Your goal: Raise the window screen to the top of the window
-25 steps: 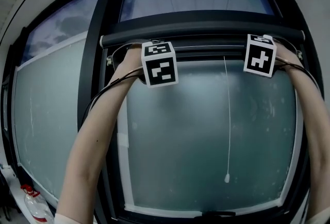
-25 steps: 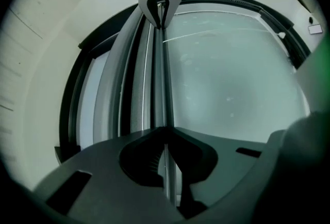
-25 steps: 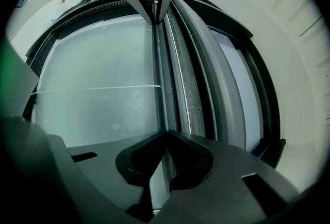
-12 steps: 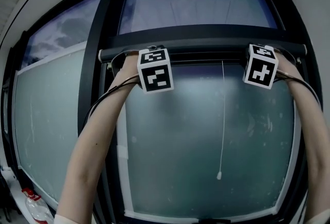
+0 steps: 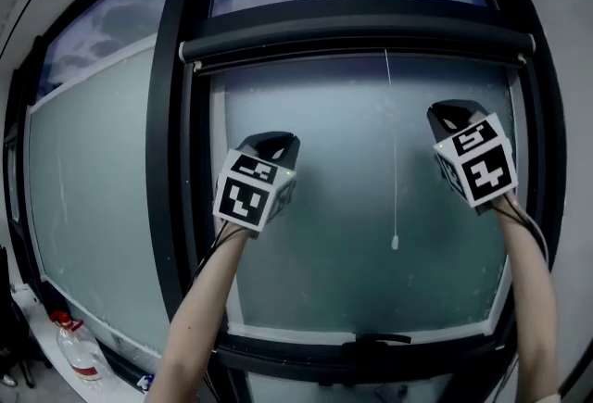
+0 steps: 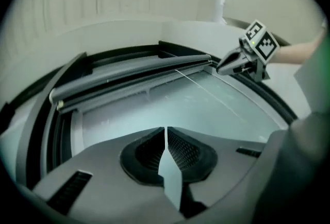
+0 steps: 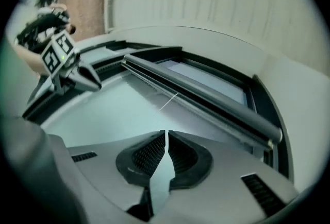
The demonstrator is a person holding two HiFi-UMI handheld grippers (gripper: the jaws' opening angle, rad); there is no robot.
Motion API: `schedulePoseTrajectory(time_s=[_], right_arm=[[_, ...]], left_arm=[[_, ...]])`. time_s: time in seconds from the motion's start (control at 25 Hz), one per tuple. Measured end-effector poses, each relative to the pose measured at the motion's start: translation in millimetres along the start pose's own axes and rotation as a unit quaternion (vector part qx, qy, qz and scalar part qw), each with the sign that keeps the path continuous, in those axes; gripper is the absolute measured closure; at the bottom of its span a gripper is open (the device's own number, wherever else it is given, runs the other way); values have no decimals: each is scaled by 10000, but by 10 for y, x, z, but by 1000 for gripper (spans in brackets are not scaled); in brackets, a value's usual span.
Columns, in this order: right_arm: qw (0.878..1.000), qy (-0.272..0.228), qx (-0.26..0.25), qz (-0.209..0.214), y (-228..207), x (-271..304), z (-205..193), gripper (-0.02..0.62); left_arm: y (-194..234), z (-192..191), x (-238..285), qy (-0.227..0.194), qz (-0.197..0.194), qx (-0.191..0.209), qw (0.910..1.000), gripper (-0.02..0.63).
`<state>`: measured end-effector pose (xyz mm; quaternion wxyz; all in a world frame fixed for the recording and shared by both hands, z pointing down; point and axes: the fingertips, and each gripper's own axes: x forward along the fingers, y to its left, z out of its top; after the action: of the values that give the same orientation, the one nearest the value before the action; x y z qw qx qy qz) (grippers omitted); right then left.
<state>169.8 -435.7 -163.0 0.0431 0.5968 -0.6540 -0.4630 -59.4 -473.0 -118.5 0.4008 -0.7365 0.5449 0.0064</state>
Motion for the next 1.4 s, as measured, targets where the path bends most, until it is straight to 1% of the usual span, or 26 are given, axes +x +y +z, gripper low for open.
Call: schedulePoseTrajectory(time_s=[0.08,0.12,0.16,0.24,0.28,0.32,0.36,0.4,0.44,0.52,0.6,0.64,0.68,0.76,0.88,1.0,1.08,1.16,1.28,1.4], right_arm=[[9962,-109,846,159,331,-401,-354,574],[9921,-109,1229,227,507,-627,-558,574],[9867,-74,1603,258,680,-863,-777,574],[9713,104,2363,243,1046,-1347,-1261,574],[9613,235,2736,231,1265,-1595,-1519,574],[9517,395,3037,238,1511,-1848,-1768,574],[9449,591,3209,271,1778,-2104,-1992,574],[9414,823,3255,320,2044,-2360,-2181,574],[9395,1065,3236,375,2290,-2607,-2328,574],[9325,1460,3257,549,2700,-3038,-2476,574],[9214,1688,3416,768,3032,-3378,-2449,574],[9178,1755,3458,849,3163,-3514,-2386,574],[9162,1803,3465,893,3263,-3629,-2301,574],[9150,1849,3477,871,3382,-3816,-2084,574],[9107,1811,3625,799,3497,-4065,-1660,574],[9123,1758,3628,717,3495,-4337,-1267,574],[9128,1730,3647,615,3450,-4506,-1081,574],[9131,1694,3662,589,3425,-4664,-929,574],[9149,1724,3596,629,3393,-4901,-797,574],[9077,1796,3733,668,3367,-5170,-761,574]], left_arm=[[-345,-421,-290,84,-125,-604,9981,588],[-540,-640,-481,136,-174,-972,9950,588],[-763,-867,-700,181,-247,-1466,9887,588],[-1275,-1369,-1195,358,-354,-2518,9665,588],[-1525,-1641,-1462,545,-293,-2810,9577,588],[-1755,-1906,-1734,798,-162,-2901,9535,588],[-1967,-2144,-2001,1075,-25,-2877,9517,589],[-2167,-2337,-2248,1325,55,-2829,9499,594],[-2352,-2475,-2460,1514,54,-2792,9482,597],[-2658,-2612,-2773,1727,-122,-2732,9462,599],[-2852,-2616,-3016,1786,-341,-2773,9434,600],[-2912,-2583,-3130,1785,-437,-2839,9411,600],[-2958,-2534,-3242,1773,-524,-2896,9391,600],[-3010,-2401,-3466,1709,-647,-2938,9382,600],[-3014,-2182,-3826,1567,-706,-3016,9378,600],[-3098,-1945,-4145,1542,-886,-3161,9319,600],[-3169,-1808,-4313,1552,-1034,-3221,9282,600],[-3201,-1702,-4460,1532,-1095,-3271,9260,600],[-3257,-1568,-4640,1540,-1119,-3297,9247,600],[-3356,-1422,-4802,1589,-1077,-3324,9234,600]])
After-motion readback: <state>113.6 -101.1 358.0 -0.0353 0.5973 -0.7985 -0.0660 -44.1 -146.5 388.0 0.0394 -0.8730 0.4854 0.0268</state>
